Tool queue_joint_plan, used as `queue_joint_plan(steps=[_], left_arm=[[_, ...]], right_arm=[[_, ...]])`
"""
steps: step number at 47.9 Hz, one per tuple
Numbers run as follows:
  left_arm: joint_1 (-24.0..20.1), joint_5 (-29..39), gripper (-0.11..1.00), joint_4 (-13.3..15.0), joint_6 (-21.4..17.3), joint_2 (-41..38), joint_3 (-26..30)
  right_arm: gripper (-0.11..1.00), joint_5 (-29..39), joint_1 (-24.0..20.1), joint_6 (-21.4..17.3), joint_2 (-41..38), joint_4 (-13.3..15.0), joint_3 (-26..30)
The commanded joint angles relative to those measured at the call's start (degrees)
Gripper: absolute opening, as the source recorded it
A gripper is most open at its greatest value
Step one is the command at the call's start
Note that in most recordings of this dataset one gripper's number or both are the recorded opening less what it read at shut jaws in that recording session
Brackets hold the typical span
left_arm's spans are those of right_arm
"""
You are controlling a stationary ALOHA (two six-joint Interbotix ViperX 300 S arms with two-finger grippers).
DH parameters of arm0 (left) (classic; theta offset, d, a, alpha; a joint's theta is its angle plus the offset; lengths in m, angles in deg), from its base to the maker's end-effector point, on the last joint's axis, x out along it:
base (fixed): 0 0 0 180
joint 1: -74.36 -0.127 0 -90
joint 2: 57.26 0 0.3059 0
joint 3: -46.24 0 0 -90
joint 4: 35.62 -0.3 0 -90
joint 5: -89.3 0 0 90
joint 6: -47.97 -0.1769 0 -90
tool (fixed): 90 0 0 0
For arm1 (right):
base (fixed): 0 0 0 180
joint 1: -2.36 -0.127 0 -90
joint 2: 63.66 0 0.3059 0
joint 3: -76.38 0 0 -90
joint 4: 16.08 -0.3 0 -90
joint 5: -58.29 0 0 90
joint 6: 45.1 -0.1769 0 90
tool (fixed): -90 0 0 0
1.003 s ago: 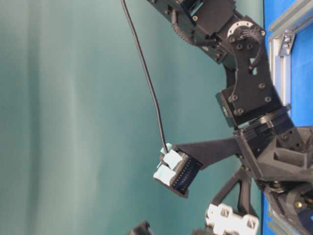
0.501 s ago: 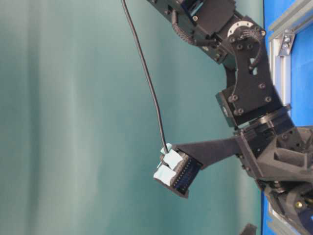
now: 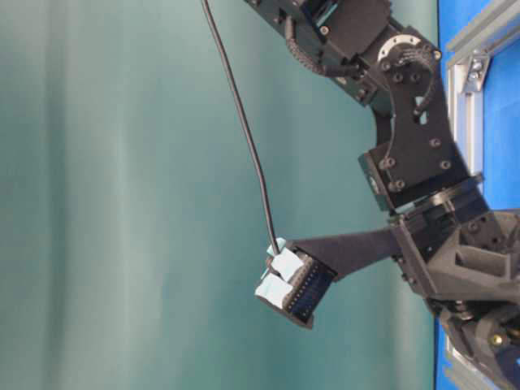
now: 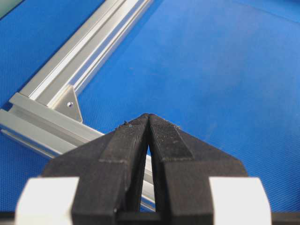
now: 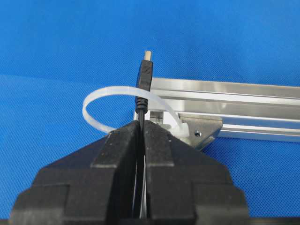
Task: Insert the wire through the string loop located on the left side.
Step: 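Move the left gripper open toward the plug below the loop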
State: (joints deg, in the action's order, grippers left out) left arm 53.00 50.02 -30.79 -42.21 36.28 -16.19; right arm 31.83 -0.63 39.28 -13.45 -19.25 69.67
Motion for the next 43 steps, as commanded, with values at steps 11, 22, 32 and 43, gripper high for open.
queue_joint_plan(steps=[11, 22, 32, 43], left_arm=[[5.98, -0.26, 0.00, -0.18, 0.26, 1.58, -0.26], [14.33, -0.26, 0.00, -0.18, 0.18, 3.43, -1.32], [21.01, -0.26, 0.00, -0.18, 0.18, 6.59, -2.81], [27.42, 2.02, 0.00, -0.18, 0.18, 8.35, -2.99]], right_arm=[[-0.10, -0.26, 0.09, 0.09, 1.41, 0.00, 0.88], [-0.10, -0.26, 0.09, 0.09, 1.49, 0.00, 0.88], [-0.10, -0.26, 0.09, 0.09, 1.41, 0.00, 0.97], [-0.10, -0.35, 0.09, 0.09, 1.41, 0.00, 0.97]])
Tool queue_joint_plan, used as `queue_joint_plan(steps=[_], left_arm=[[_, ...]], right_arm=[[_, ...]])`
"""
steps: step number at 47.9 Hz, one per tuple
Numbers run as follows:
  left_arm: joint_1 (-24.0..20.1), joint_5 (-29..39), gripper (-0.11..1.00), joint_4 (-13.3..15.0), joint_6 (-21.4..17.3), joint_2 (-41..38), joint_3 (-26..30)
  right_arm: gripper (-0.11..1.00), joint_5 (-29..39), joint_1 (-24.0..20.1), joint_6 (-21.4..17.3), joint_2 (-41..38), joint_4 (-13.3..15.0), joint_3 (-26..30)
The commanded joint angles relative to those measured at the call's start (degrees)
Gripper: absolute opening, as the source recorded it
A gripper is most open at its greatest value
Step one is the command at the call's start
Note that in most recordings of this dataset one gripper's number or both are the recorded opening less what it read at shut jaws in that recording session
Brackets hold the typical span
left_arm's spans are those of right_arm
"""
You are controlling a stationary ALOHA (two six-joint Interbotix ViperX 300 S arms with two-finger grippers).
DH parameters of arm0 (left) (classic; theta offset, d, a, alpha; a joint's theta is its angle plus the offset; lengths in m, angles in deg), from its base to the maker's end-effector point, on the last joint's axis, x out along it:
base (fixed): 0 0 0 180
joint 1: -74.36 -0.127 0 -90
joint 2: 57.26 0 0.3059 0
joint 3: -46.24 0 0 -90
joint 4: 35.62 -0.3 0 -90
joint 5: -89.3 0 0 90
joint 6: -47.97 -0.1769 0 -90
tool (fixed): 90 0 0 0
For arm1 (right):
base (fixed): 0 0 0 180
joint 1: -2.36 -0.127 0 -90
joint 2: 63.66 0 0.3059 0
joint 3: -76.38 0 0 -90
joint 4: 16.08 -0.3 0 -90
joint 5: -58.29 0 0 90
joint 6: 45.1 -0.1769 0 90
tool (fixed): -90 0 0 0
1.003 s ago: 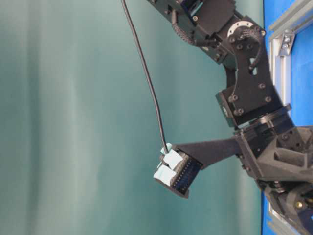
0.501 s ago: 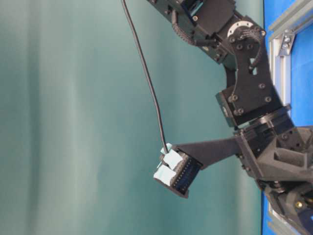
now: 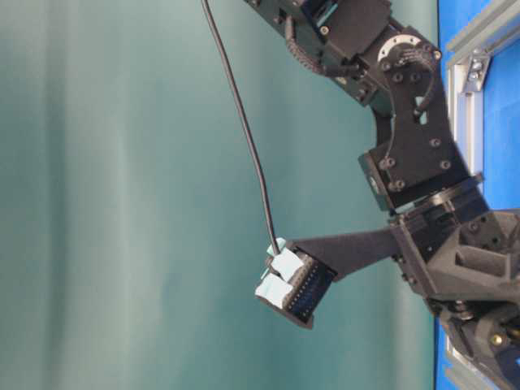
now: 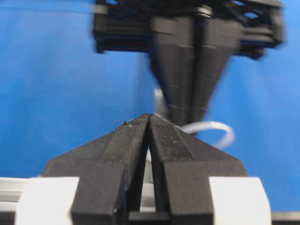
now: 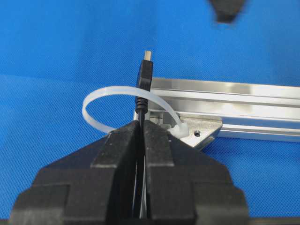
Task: Insert the wire through the string loop located on the left side.
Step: 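Move the left gripper open toward the plug below the loop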
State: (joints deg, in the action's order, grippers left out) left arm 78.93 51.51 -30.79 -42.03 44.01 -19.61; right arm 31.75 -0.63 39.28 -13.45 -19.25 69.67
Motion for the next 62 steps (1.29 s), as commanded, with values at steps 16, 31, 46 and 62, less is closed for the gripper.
queue_joint_plan(steps=[16, 31, 46, 62], left_arm=[[3.60, 1.76, 0.00, -0.18, 0.00, 0.35, 1.23], [3.78, 4.48, 0.01, -0.18, 0.97, 0.26, 1.85], [4.22, 6.68, 0.43, -0.18, 1.23, 0.53, 2.20], [4.13, 7.82, 0.91, -0.18, 1.14, 0.26, 2.81]], right_arm=[[-0.10, -0.18, 0.00, 0.09, 1.41, 0.00, 0.97], [-0.10, -0.18, 0.09, 0.09, 1.41, 0.00, 0.97], [-0.10, -0.35, 0.09, 0.09, 1.49, 0.00, 0.97], [-0.10, -0.35, 0.09, 0.09, 1.41, 0.00, 0.97]])
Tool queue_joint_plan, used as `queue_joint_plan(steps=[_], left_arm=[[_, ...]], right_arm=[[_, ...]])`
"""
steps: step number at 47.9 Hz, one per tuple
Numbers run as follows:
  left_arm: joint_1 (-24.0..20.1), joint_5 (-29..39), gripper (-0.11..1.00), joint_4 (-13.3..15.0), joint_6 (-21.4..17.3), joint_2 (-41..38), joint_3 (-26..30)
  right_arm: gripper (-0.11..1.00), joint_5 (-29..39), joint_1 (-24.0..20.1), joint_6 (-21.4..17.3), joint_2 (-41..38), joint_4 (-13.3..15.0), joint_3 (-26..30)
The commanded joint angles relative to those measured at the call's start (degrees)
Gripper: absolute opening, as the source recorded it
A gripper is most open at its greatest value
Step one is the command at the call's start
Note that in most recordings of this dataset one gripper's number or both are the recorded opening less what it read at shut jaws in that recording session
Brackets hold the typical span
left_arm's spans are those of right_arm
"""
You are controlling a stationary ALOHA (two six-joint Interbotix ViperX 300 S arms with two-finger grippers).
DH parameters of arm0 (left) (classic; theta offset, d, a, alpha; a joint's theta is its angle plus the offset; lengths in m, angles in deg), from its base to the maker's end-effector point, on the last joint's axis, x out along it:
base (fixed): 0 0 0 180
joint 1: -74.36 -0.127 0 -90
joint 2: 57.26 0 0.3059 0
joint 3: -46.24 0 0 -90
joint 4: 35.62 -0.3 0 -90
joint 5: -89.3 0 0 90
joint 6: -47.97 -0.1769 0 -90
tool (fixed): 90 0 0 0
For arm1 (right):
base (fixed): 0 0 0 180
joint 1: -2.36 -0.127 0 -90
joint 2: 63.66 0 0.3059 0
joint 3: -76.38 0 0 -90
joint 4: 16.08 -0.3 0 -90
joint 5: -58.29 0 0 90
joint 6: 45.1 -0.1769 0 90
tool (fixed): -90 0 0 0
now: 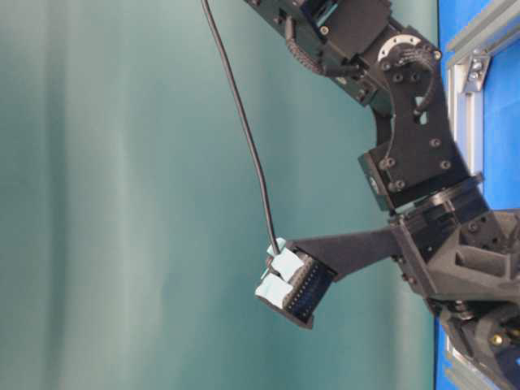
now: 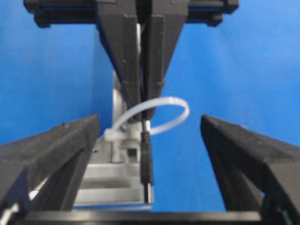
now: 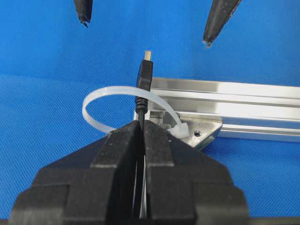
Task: Insert the wire through the string loop located on the left side.
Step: 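Move the left gripper open toward the plug below the loop, then close the left gripper on the cable plug beneath the loop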
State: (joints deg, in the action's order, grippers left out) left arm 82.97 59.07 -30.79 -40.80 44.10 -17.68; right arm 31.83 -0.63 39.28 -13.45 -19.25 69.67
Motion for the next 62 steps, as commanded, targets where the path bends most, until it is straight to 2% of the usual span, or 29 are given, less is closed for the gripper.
queue_joint_plan(steps=[1, 11, 24, 62], left_arm=[[0.18, 0.18, 0.91, -0.18, -0.09, 0.00, 0.88], [0.44, 0.44, 0.92, -0.18, 0.00, -4.13, 0.62], [0.35, 0.44, 0.92, -0.18, -0.09, -11.07, 2.90], [0.26, 0.53, 0.91, -0.18, -0.35, -11.07, 3.08]], right_arm=[[-0.10, -0.44, 0.09, 0.09, 1.49, 0.00, 1.05], [-0.10, -0.53, 0.09, 0.09, 1.41, 0.00, 1.05], [-0.10, -0.53, 0.09, 0.09, 1.49, 0.00, 1.05], [-0.10, -0.35, 0.09, 0.09, 1.41, 0.00, 1.05]])
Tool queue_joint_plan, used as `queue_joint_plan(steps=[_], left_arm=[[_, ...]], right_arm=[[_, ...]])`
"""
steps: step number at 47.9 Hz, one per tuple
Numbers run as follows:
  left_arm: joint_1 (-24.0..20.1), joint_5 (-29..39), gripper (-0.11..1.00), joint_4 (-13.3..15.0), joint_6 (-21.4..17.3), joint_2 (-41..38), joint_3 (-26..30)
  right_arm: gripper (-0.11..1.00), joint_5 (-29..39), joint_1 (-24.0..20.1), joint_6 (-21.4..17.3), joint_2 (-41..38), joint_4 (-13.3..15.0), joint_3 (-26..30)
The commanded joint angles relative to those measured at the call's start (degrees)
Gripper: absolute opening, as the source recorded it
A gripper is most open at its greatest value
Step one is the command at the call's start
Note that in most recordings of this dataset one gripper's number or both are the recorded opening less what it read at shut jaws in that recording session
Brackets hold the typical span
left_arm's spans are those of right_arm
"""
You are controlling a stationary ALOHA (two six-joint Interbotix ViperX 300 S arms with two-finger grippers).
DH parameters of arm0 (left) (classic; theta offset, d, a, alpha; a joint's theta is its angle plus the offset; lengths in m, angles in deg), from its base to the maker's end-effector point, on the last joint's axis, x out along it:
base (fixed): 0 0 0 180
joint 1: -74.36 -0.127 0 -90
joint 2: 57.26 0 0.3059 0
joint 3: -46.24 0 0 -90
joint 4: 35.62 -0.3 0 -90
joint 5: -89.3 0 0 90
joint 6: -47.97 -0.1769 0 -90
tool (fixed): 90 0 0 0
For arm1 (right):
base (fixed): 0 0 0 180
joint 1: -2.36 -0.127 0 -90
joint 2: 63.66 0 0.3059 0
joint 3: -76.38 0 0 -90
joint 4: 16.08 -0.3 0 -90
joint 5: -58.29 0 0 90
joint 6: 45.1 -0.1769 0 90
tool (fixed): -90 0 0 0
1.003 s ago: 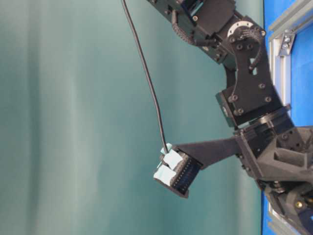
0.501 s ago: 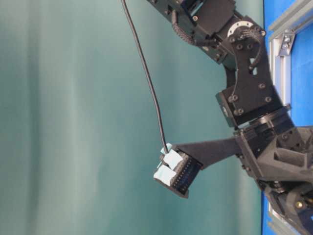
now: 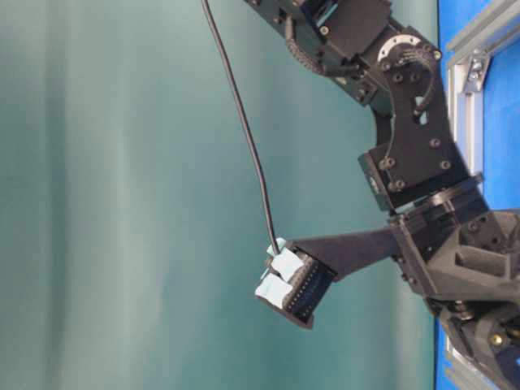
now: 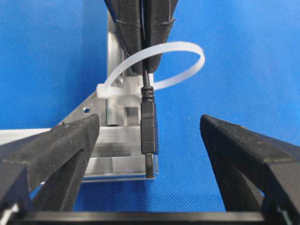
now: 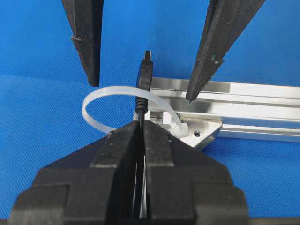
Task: Insert the wire through the string loop located on the left side.
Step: 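Close the left gripper on the cable plug beneath the loop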
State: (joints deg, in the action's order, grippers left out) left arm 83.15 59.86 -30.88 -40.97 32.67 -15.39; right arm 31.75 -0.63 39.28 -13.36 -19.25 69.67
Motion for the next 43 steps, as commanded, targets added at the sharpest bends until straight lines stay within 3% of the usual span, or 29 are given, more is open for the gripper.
queue_joint_plan(steps=[1, 5, 8, 17, 21, 43], left_arm=[[0.00, -0.26, 0.91, -0.09, -0.18, 0.35, 0.79], [-0.35, 0.26, 0.88, -0.09, -0.09, 0.35, 0.88], [-0.44, 1.23, 0.80, -0.09, -0.18, 0.35, 1.05], [-1.49, 3.43, 0.25, -0.09, 0.00, 0.26, 1.85], [-1.58, 3.60, 0.08, -0.09, -0.09, 0.18, 2.20], [-1.67, 4.75, 0.08, -0.09, -0.09, 0.53, 2.29]], right_arm=[[-0.10, -0.26, 0.09, 0.09, 1.32, 0.00, 1.14], [-0.10, -0.26, 0.09, 0.09, 1.32, 0.00, 1.14], [-0.10, -0.26, 0.09, 0.09, 1.32, 0.00, 1.14], [-0.10, -0.18, 0.09, 0.09, 1.32, 0.00, 1.14], [-0.10, -0.26, 0.09, 0.09, 1.32, 0.00, 1.14], [-0.10, -0.26, 0.09, 0.18, 1.41, 1.14, 1.14]])
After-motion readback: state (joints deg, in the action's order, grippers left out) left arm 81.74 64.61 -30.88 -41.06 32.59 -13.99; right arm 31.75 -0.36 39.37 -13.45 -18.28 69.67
